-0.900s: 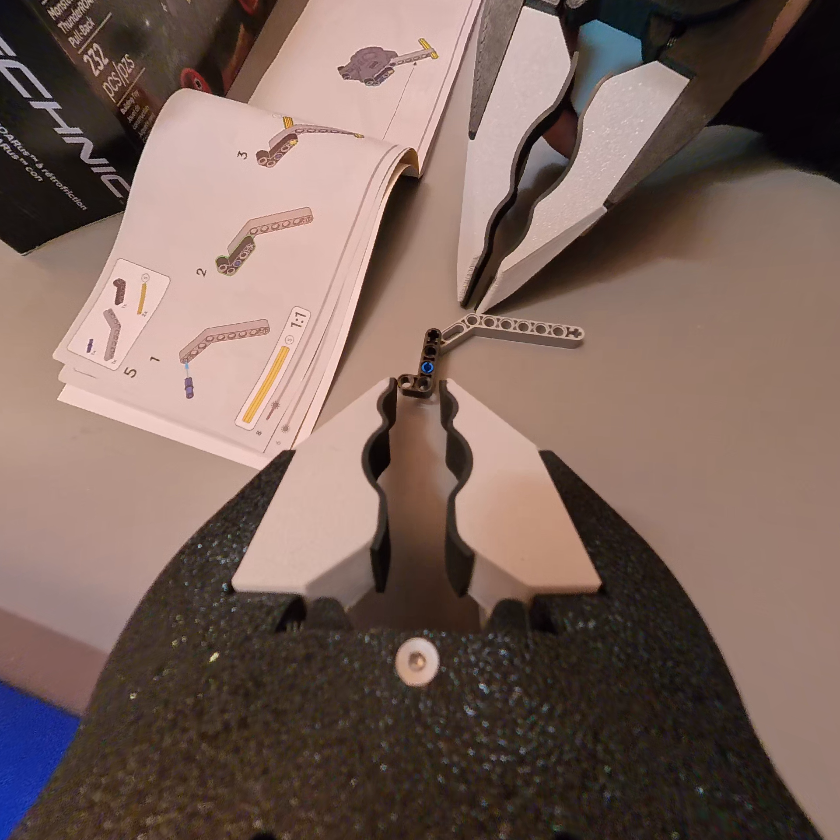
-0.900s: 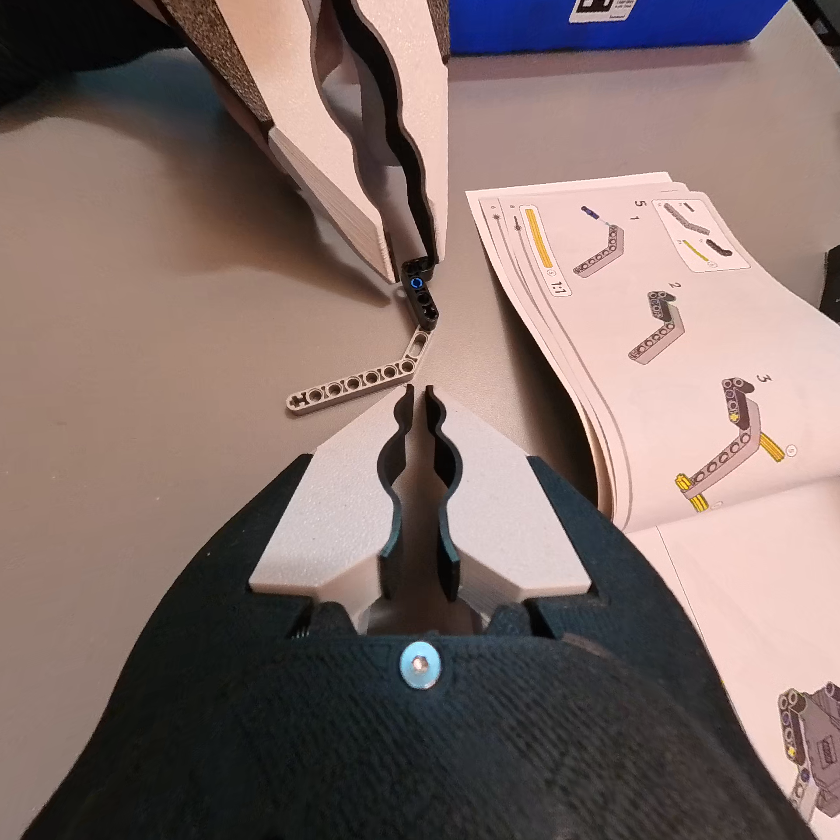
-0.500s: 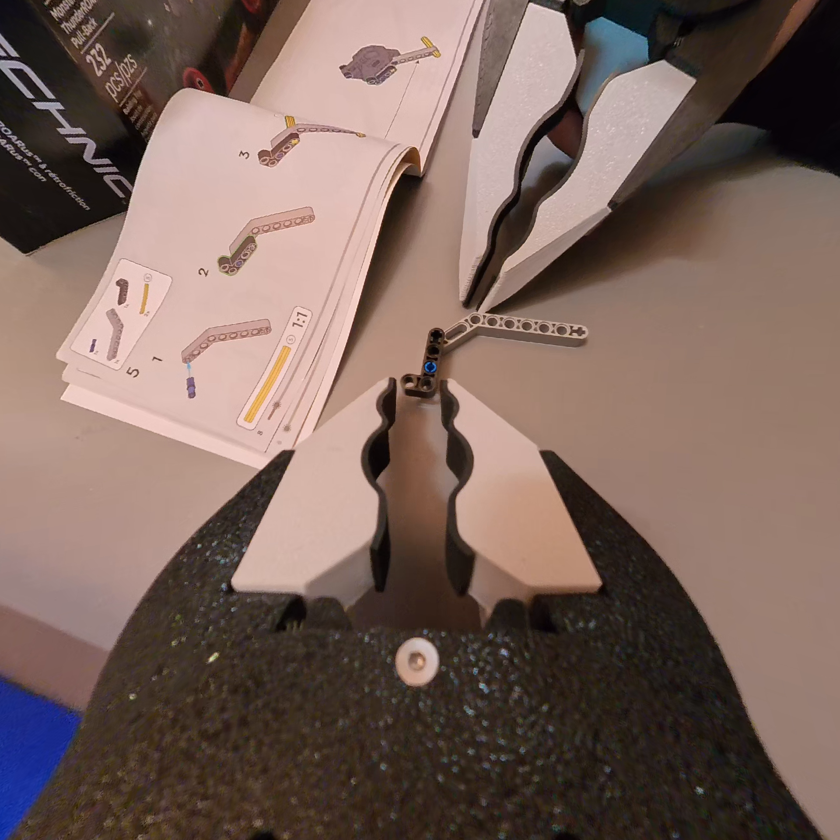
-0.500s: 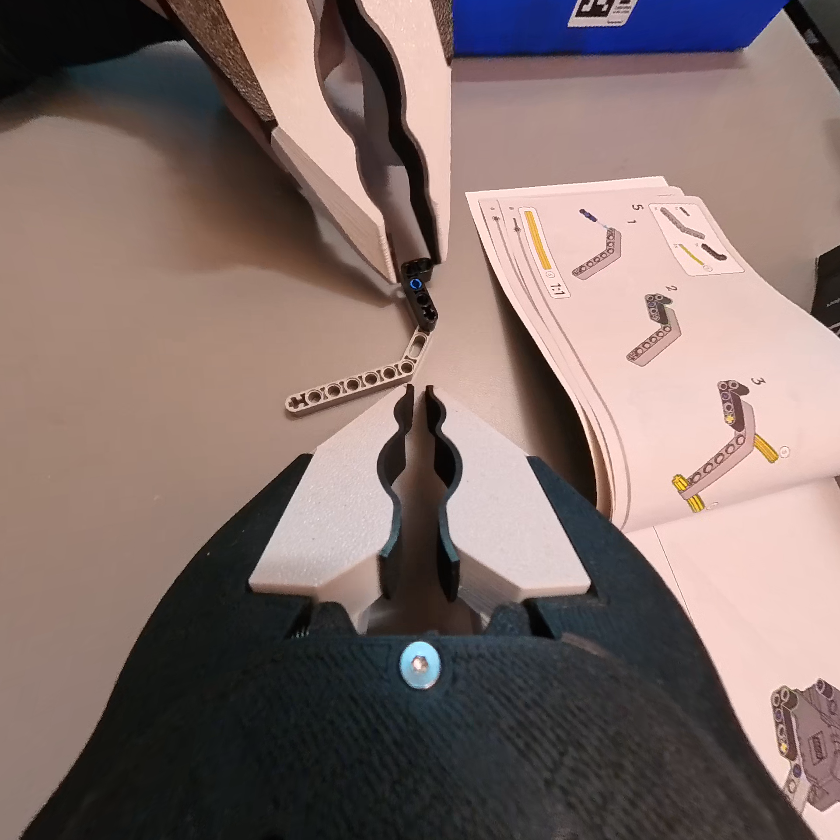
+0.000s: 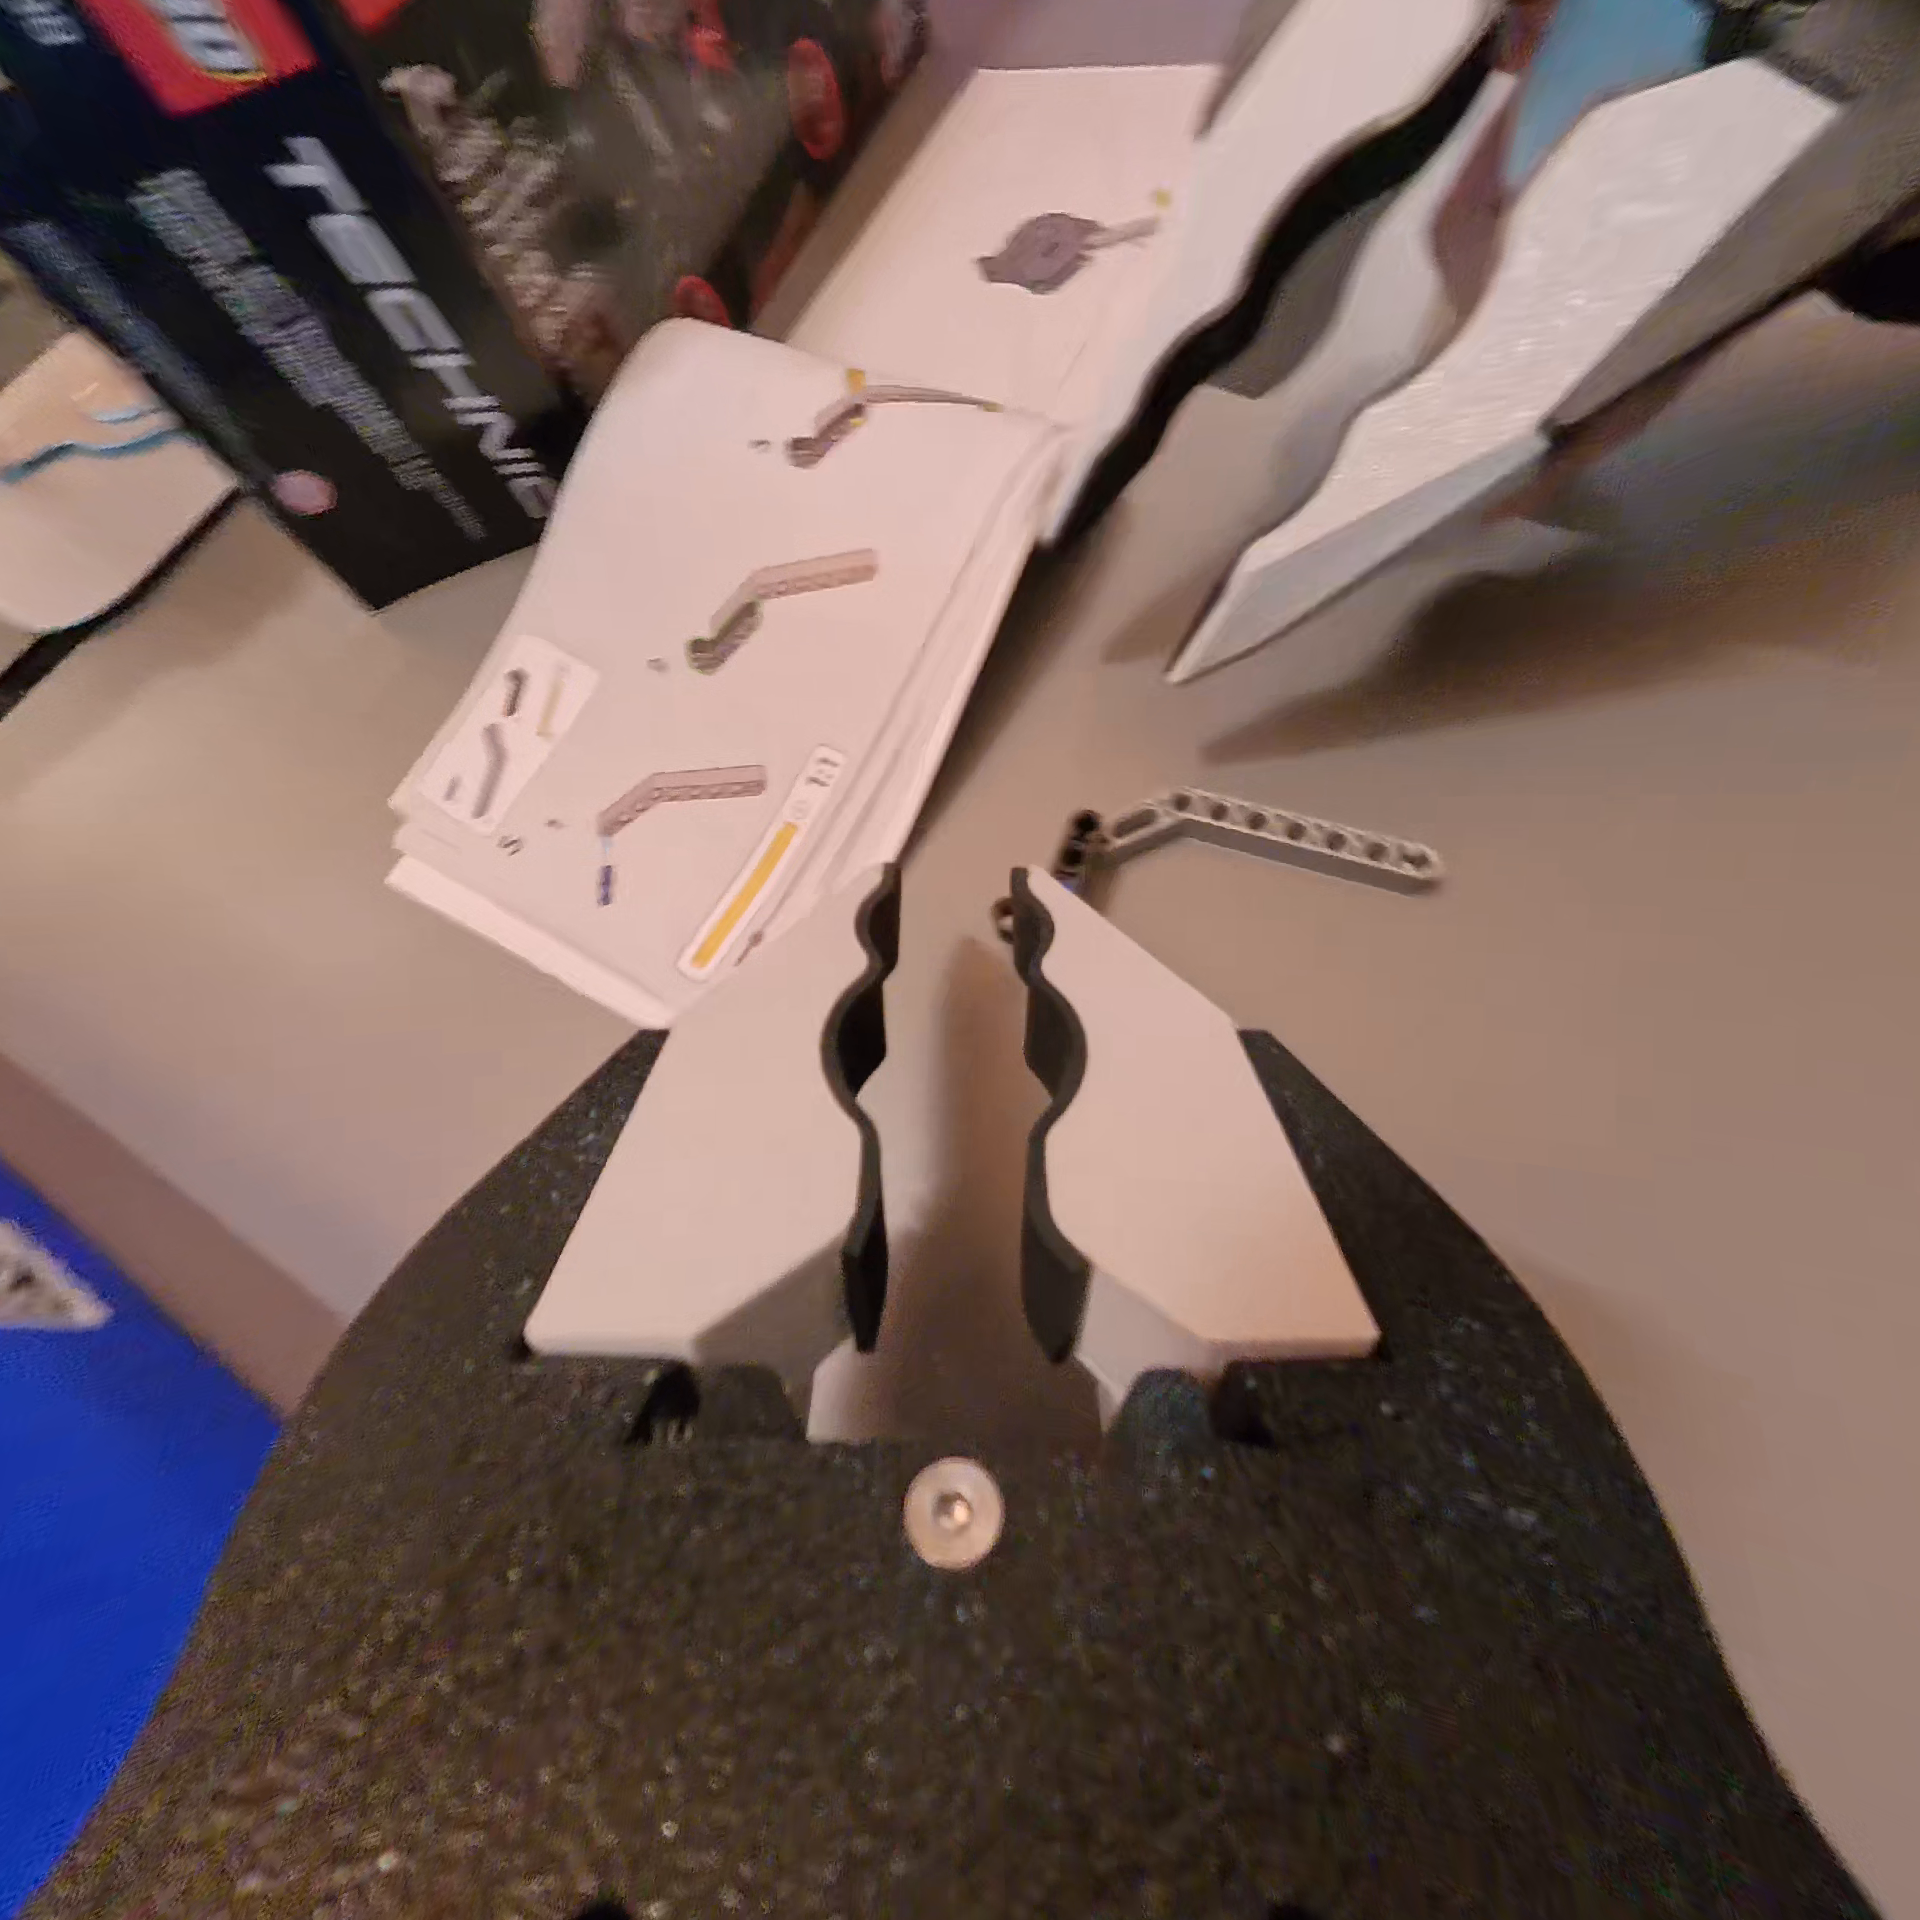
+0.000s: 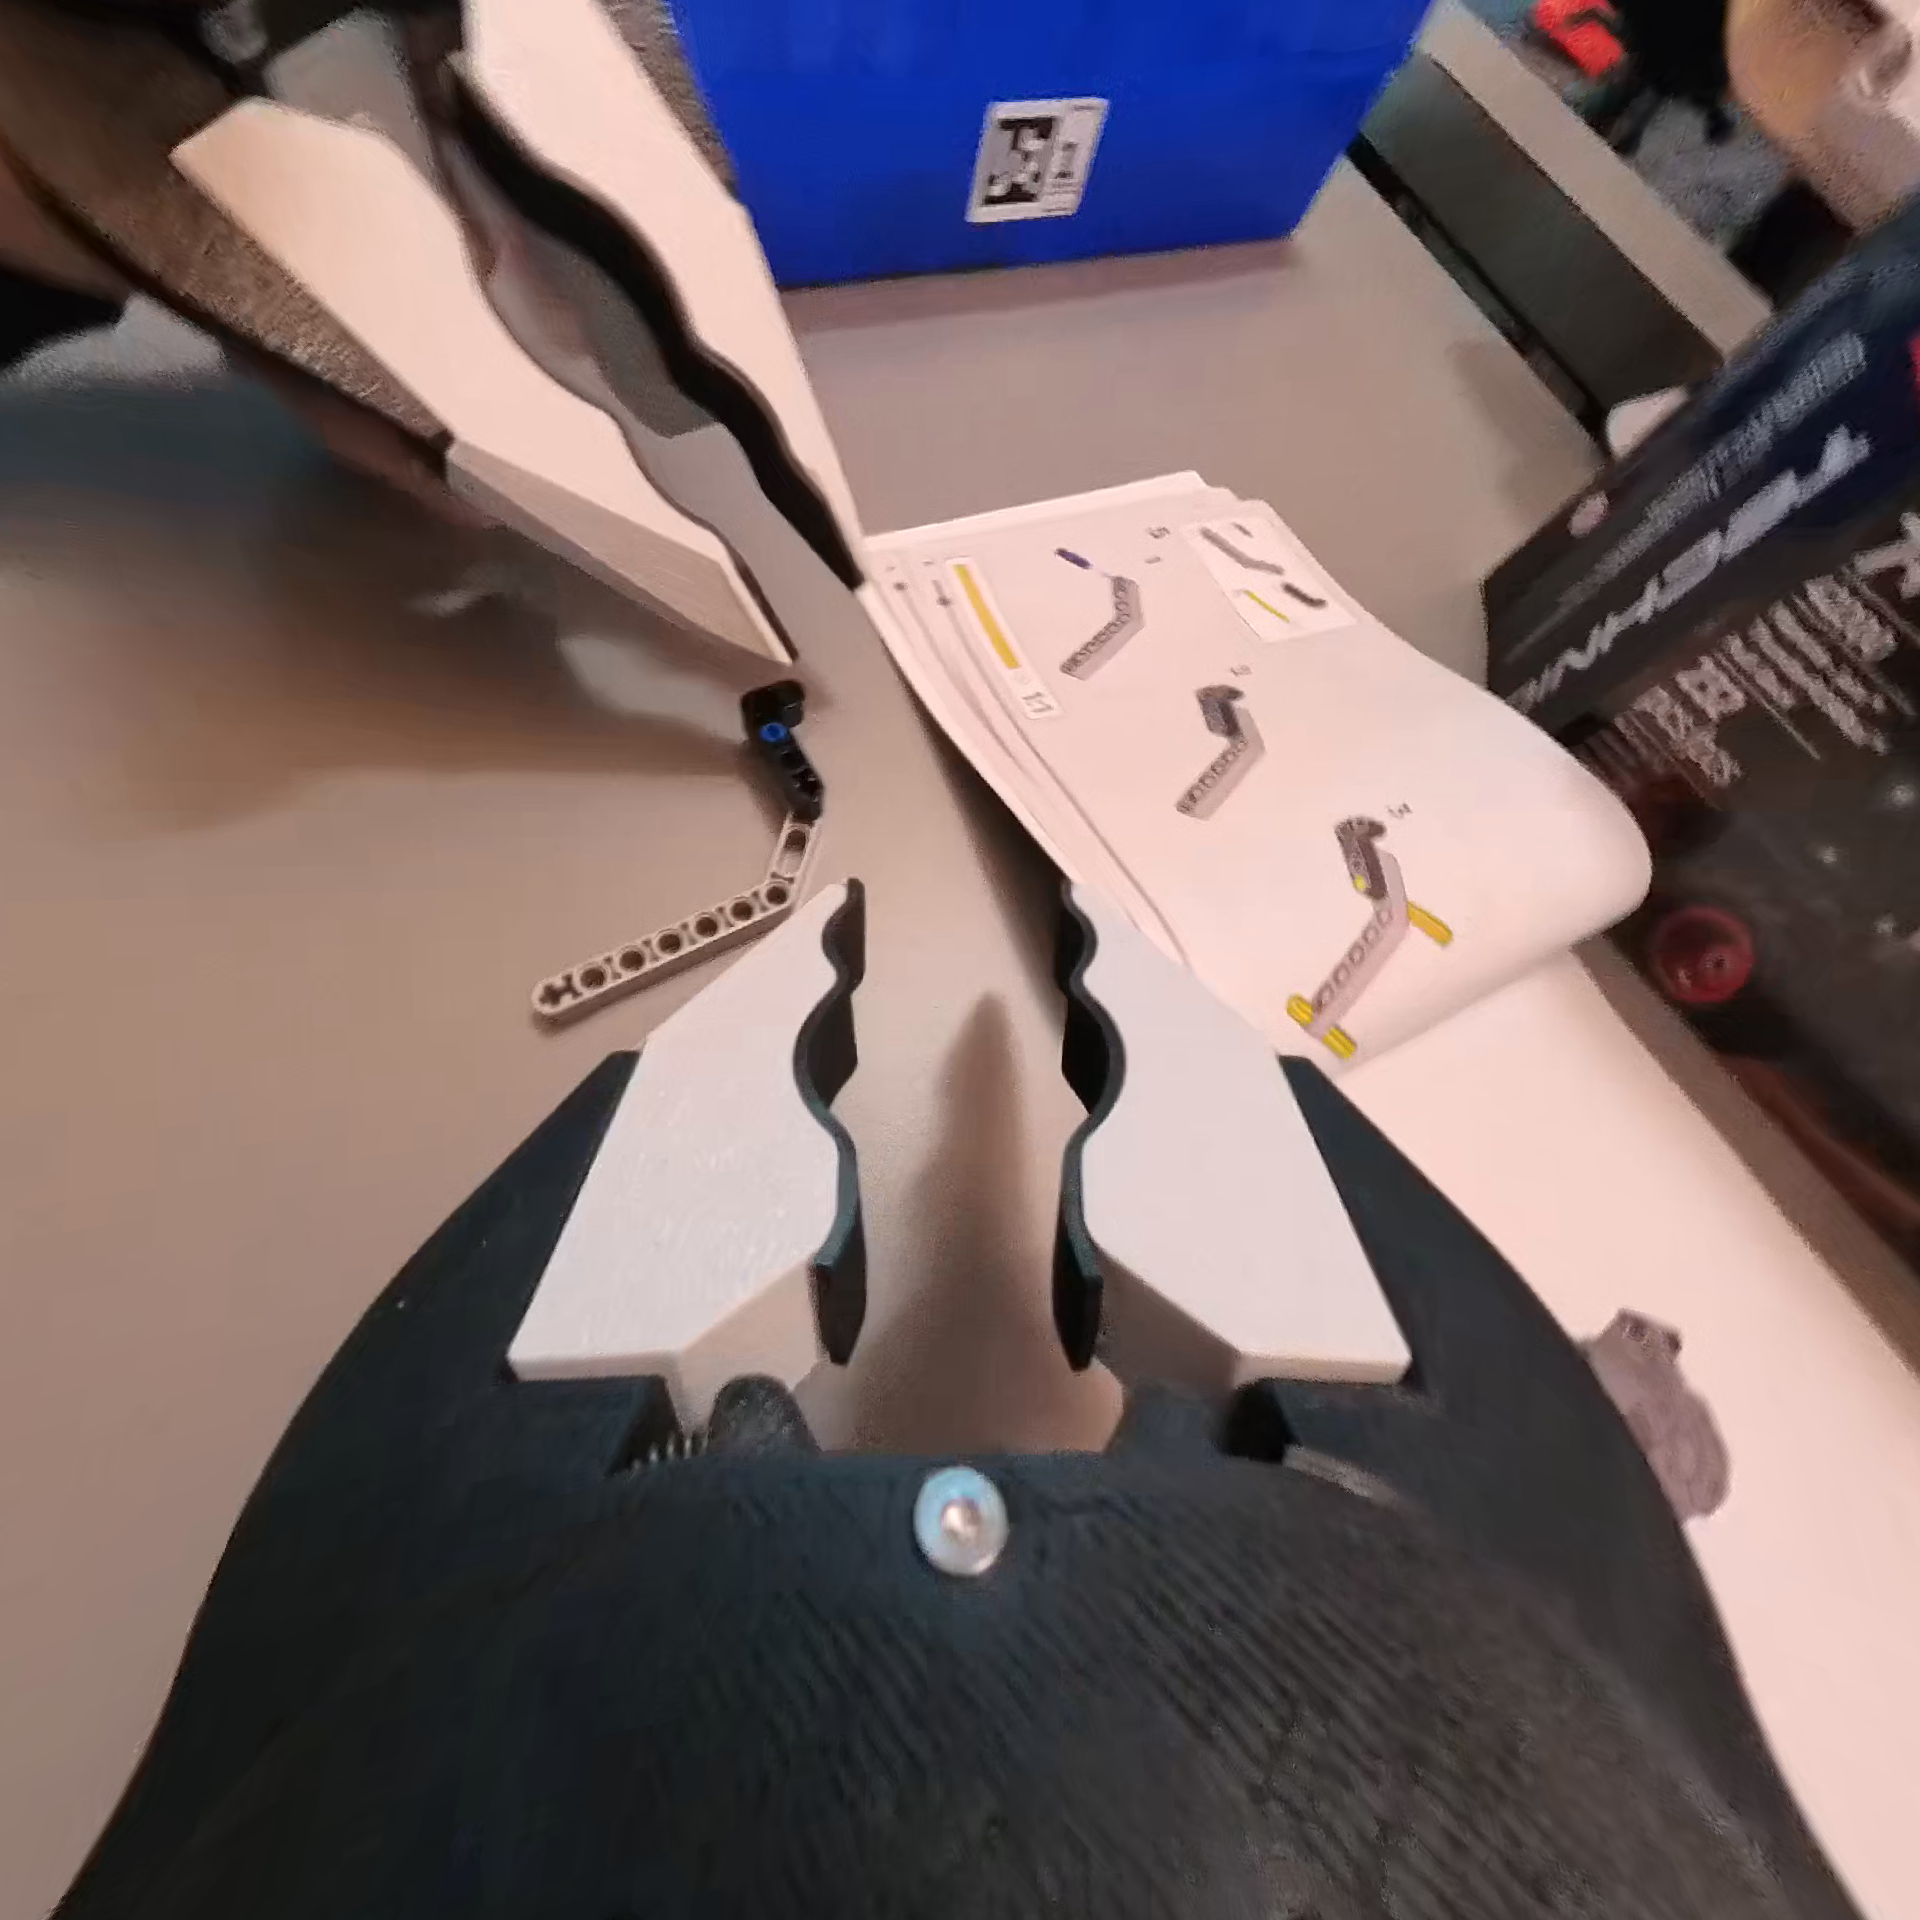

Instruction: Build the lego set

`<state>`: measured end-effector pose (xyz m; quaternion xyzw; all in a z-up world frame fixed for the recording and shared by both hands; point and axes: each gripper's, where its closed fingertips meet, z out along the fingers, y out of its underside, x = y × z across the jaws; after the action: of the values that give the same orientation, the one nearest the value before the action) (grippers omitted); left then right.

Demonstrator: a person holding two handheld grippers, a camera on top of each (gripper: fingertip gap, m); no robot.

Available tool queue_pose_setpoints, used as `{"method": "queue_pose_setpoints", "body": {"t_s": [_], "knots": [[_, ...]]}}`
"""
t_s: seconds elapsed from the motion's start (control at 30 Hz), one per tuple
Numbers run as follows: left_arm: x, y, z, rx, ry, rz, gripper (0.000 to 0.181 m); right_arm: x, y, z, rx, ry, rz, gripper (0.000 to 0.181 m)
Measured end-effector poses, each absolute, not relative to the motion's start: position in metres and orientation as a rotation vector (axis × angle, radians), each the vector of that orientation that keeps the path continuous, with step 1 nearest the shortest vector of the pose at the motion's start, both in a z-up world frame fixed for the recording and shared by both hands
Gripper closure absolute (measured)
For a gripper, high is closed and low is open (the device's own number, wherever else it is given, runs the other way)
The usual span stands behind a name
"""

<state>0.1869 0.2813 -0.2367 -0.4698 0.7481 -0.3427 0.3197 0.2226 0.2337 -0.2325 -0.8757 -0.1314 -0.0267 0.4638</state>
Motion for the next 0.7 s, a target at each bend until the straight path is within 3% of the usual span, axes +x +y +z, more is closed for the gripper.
{"method": "queue_pose_setpoints", "body": {"t_s": [0.03,0.17,0.4,0.7], "knots": [[0.189,0.288,-0.233,-1.282,1.903,-0.885,0.161,0.226,0.233,-0.234,-2.169,-0.257,-0.032,0.143],[0.192,0.307,-0.215,-1.386,1.664,-0.844,0.143,0.229,0.227,-0.247,-2.231,-0.162,0.058,0.13],[0.182,0.329,-0.199,-1.4,1.484,-0.575,0.096,0.235,0.232,-0.235,-2.156,-0.118,0.025,0.124],[0.157,0.346,-0.183,-1.426,1.341,-0.454,0.083,0.238,0.234,-0.233,-2.126,-0.117,-0.001,0.122]]}}
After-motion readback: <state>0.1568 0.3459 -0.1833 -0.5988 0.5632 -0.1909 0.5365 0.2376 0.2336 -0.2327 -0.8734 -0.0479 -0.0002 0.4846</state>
